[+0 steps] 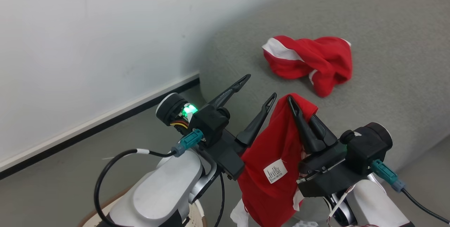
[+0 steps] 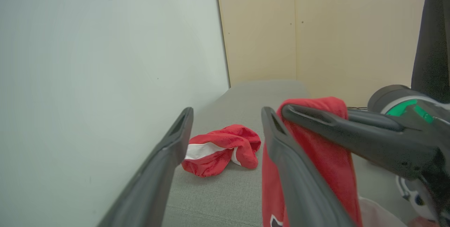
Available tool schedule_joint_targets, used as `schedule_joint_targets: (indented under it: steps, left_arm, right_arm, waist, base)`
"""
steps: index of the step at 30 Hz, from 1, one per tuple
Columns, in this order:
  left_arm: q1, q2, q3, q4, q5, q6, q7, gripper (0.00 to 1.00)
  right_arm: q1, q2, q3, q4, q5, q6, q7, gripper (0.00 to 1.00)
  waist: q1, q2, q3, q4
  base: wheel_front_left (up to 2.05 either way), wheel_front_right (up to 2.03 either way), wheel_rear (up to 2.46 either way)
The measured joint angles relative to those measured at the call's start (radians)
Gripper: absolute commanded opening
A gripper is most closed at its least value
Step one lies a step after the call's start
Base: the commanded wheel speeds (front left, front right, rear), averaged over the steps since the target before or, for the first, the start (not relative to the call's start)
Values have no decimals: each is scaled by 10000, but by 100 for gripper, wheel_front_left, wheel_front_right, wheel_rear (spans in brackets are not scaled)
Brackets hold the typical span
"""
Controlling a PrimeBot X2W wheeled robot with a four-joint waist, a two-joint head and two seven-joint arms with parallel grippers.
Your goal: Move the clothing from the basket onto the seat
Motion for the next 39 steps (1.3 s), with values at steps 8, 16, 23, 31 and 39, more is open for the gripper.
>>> schedule_joint_targets:
  steps: [8,16,23,31,39]
  left_arm:
    - [-359,-100,-301,370,-6,-288,56,100]
    - [-688,-194,-562,736,-21,-443,52,100]
    - [-914,-232,-694,830,-19,-410,86,100]
    - [-1427,-115,-970,454,357,-290,593,100]
    - [-2207,-82,-1348,92,635,-522,1133,100]
  right_arm:
    - [132,244,-581,-380,-144,0,0,0]
    - [280,481,-1032,-679,-334,0,0,0]
    - [-208,765,-1910,-882,-353,0,2,0]
    - [-2968,426,-3864,-1672,-98,0,0,0]
    - [-6024,-1133,-5634,-1611,520,0,-2,0]
  waist:
    - [1,0,593,-542]
    - [0,1,1149,-760]
    - [0,0,1604,-822]
    - [1,1,2624,-836]
    - [2,2,3974,-531]
  base:
    - [0,0,0]
    - [0,0,0]
    - [0,0,0]
    - [0,0,0]
    - [0,0,0]
